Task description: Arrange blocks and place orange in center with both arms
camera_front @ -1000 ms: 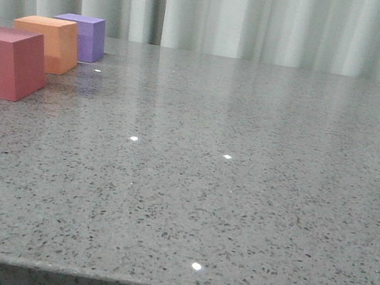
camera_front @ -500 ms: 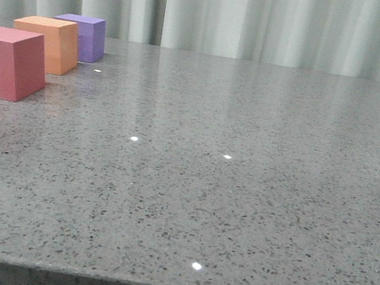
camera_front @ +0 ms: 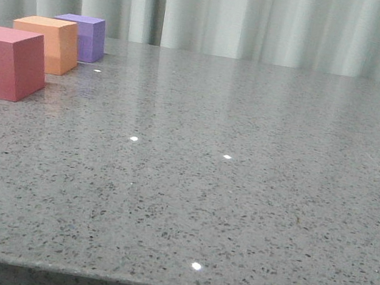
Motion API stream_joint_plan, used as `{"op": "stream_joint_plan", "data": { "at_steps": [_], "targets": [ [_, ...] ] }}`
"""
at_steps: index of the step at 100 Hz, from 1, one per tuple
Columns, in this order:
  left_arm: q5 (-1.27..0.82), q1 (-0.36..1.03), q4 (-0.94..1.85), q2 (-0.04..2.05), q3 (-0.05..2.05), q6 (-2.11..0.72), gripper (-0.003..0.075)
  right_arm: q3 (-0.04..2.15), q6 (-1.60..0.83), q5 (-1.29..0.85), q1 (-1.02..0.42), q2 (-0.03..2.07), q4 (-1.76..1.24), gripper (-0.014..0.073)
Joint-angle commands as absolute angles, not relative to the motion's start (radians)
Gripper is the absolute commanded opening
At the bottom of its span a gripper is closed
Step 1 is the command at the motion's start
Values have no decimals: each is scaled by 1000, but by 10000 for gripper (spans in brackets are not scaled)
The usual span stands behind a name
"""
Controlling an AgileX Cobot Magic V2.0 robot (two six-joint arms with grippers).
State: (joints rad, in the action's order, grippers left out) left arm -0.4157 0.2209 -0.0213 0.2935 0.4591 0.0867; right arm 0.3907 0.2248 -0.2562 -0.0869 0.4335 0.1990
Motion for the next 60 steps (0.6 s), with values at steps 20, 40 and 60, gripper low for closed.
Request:
{"op": "stream_joint_plan", "data": {
  "at_steps": [20, 40, 60],
  "targets": [
    [-305, 226, -24, 300, 484, 90, -20, 419, 223, -173, -82, 434, 214, -110],
    [-305, 226, -24, 300, 484, 90, -20, 419, 223, -173, -82, 434, 214, -110],
    [-305, 226, -24, 300, 484, 90, -20, 419, 223, -173, -82, 434, 214, -110]
  ]
}}
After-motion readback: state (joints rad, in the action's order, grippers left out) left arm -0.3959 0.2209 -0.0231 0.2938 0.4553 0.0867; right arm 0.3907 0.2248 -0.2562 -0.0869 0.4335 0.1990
